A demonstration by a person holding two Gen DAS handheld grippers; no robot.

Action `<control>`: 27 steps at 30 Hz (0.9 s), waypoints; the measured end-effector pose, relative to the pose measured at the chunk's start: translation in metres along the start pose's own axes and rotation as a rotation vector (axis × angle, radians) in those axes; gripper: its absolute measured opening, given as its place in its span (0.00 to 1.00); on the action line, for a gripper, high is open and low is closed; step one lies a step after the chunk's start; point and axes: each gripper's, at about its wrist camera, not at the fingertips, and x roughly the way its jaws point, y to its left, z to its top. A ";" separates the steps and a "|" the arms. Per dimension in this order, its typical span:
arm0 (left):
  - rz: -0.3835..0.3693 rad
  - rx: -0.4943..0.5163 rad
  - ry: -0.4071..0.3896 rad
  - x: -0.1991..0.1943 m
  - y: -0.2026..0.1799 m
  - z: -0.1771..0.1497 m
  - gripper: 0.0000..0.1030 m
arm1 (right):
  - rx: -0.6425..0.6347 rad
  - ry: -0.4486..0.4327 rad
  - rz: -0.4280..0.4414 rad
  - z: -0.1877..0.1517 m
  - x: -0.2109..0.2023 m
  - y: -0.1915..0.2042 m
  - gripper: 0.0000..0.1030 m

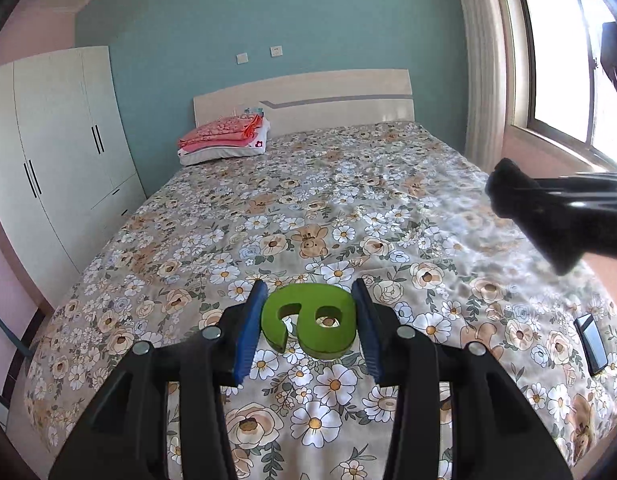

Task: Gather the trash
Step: 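Carry the green foam number and black tube with both tools over the bin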

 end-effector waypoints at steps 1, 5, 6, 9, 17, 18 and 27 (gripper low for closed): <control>0.005 0.000 -0.015 -0.021 0.000 -0.001 0.44 | -0.008 -0.014 0.002 -0.004 -0.019 0.007 0.31; 0.028 0.002 -0.062 -0.091 -0.002 -0.009 0.44 | -0.036 -0.058 0.017 -0.024 -0.090 0.031 0.31; 0.029 0.004 -0.072 -0.108 -0.002 -0.013 0.44 | -0.046 -0.066 0.019 -0.030 -0.106 0.038 0.31; 0.048 0.013 -0.105 -0.153 -0.002 -0.025 0.44 | -0.071 -0.090 0.020 -0.051 -0.150 0.055 0.31; 0.052 0.019 -0.154 -0.240 -0.003 -0.073 0.44 | -0.110 -0.134 0.059 -0.120 -0.235 0.087 0.31; 0.049 0.025 -0.154 -0.246 -0.004 -0.081 0.44 | -0.117 -0.133 0.063 -0.131 -0.241 0.090 0.31; -0.023 0.074 -0.055 -0.260 -0.022 -0.168 0.44 | -0.142 -0.061 0.135 -0.236 -0.255 0.107 0.31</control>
